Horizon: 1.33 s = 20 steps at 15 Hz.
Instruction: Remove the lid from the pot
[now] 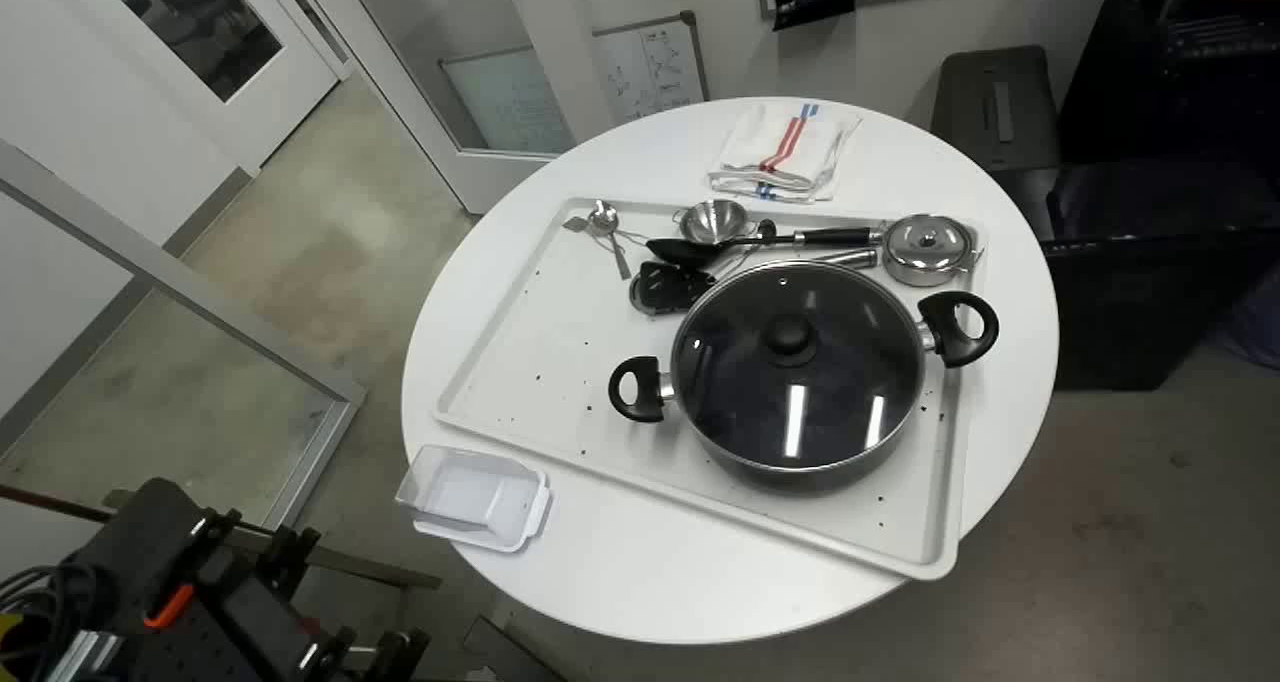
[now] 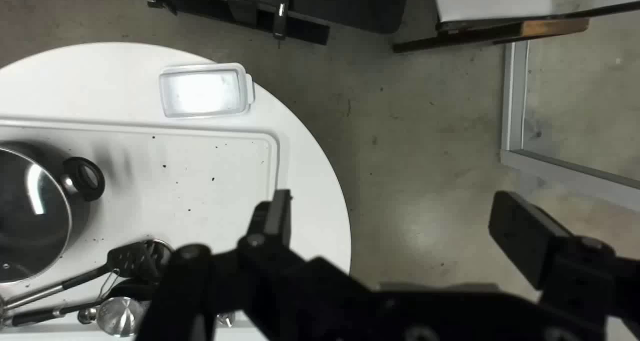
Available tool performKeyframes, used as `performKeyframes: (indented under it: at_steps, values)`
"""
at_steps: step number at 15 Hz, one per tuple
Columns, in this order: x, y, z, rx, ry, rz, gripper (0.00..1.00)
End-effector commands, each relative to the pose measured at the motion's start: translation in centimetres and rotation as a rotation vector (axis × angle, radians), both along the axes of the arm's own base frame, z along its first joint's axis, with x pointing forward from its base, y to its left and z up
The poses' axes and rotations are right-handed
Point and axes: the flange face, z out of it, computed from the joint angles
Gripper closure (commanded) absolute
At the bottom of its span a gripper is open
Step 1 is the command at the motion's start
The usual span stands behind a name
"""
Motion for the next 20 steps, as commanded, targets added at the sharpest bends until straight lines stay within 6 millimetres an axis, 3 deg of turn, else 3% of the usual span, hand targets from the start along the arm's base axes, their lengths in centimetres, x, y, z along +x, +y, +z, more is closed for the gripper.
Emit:
performKeyframes:
  at_steps: [1,9,15,20]
  values:
    - [0.0,0.0,0.1,0.000,0.000,0.000,0.00]
    - [0.4,0.0,0.1,0.003,0.001,-0.004,0.00]
    - [4.7,-3.0,-2.0,0.018,-0.003,-0.077,0.00]
    - [9.4,-7.4,-5.2,0.050,0.015,-0.181,0.00]
